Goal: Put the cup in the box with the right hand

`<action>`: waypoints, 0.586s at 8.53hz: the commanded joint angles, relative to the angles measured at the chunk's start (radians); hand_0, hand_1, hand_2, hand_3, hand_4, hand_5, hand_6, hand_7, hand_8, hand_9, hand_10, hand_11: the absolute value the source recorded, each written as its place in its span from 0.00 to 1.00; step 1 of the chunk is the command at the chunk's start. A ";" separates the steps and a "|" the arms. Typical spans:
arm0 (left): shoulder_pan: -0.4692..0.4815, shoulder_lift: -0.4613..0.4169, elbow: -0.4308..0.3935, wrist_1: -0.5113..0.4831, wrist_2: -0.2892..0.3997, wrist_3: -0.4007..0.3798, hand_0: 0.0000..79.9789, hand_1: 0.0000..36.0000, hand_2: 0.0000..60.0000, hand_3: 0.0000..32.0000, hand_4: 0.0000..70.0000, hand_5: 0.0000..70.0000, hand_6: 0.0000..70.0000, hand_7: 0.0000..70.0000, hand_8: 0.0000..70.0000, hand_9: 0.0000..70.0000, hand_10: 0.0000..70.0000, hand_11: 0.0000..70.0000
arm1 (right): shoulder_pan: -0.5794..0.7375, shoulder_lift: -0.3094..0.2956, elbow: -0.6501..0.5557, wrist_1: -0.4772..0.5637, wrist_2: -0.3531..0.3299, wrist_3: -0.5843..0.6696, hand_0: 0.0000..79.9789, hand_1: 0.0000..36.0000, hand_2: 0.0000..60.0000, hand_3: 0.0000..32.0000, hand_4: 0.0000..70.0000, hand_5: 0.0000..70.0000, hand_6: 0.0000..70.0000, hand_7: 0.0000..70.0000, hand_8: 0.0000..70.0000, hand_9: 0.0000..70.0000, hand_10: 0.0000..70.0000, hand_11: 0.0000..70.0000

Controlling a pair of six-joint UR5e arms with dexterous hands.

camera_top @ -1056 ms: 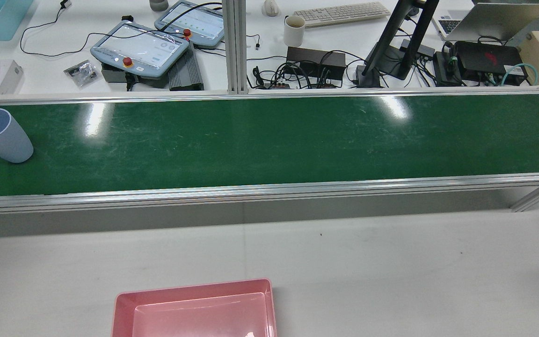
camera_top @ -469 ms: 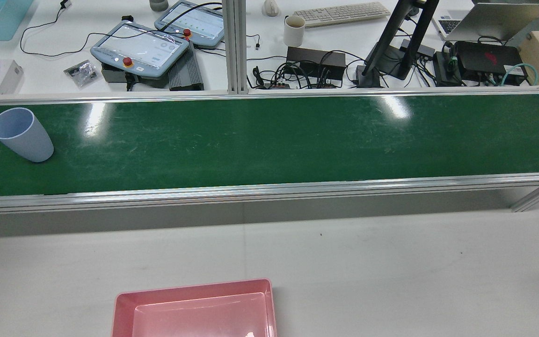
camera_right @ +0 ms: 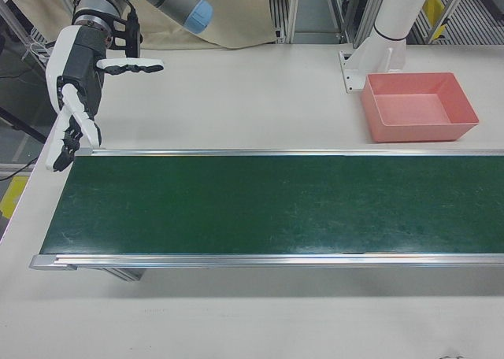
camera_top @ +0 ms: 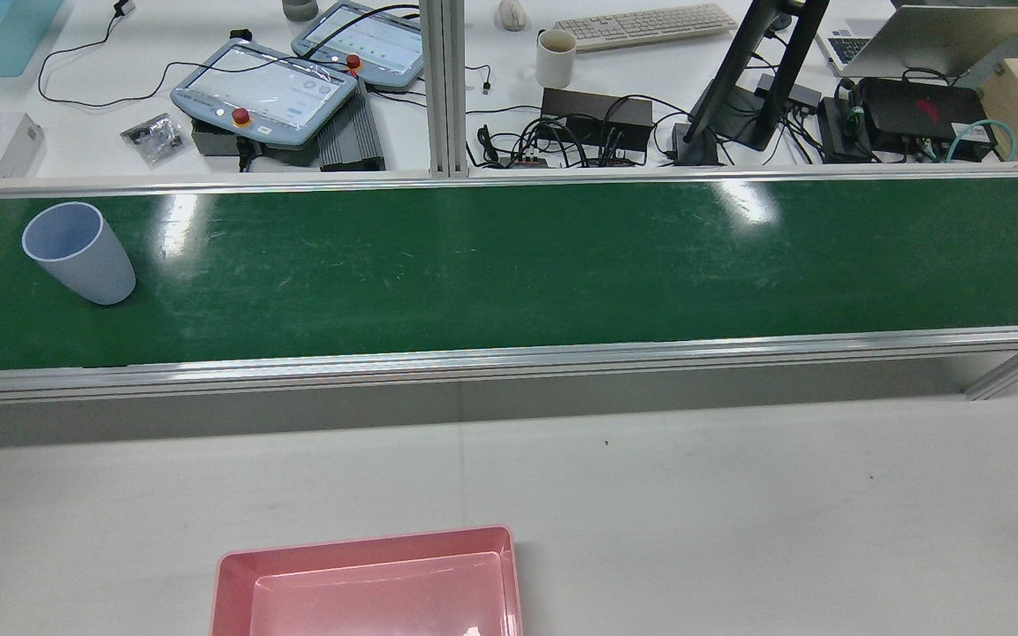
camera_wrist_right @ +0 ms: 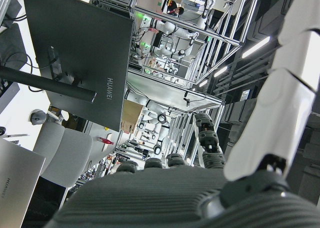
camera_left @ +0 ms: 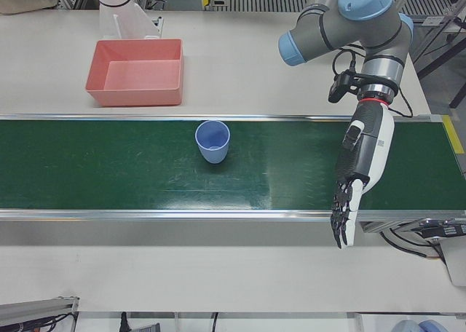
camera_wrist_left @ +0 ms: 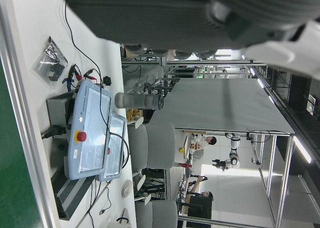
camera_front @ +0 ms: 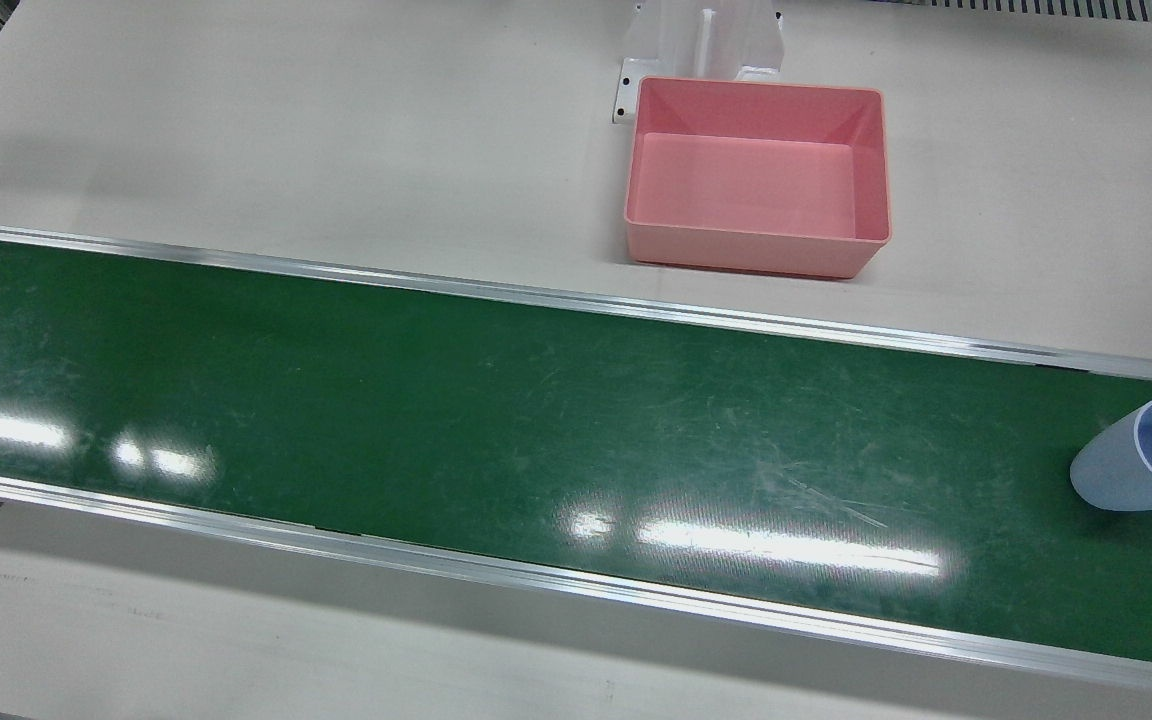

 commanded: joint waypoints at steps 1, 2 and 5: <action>0.000 0.000 0.001 0.000 0.000 0.000 0.00 0.00 0.00 0.00 0.00 0.00 0.00 0.00 0.00 0.00 0.00 0.00 | 0.003 0.000 0.002 0.001 0.000 0.000 0.59 0.39 0.13 0.00 0.02 0.05 0.02 0.08 0.00 0.01 0.00 0.00; 0.000 0.000 0.001 0.000 0.000 0.000 0.00 0.00 0.00 0.00 0.00 0.00 0.00 0.00 0.00 0.00 0.00 0.00 | 0.000 0.000 -0.008 0.001 0.000 0.000 0.59 0.39 0.13 0.01 0.02 0.05 0.02 0.08 0.00 0.01 0.00 0.00; 0.000 0.000 0.001 0.000 0.000 0.000 0.00 0.00 0.00 0.00 0.00 0.00 0.00 0.00 0.00 0.00 0.00 0.00 | 0.006 0.008 -0.007 0.001 0.000 0.000 0.58 0.38 0.13 0.00 0.02 0.05 0.03 0.09 0.00 0.02 0.00 0.00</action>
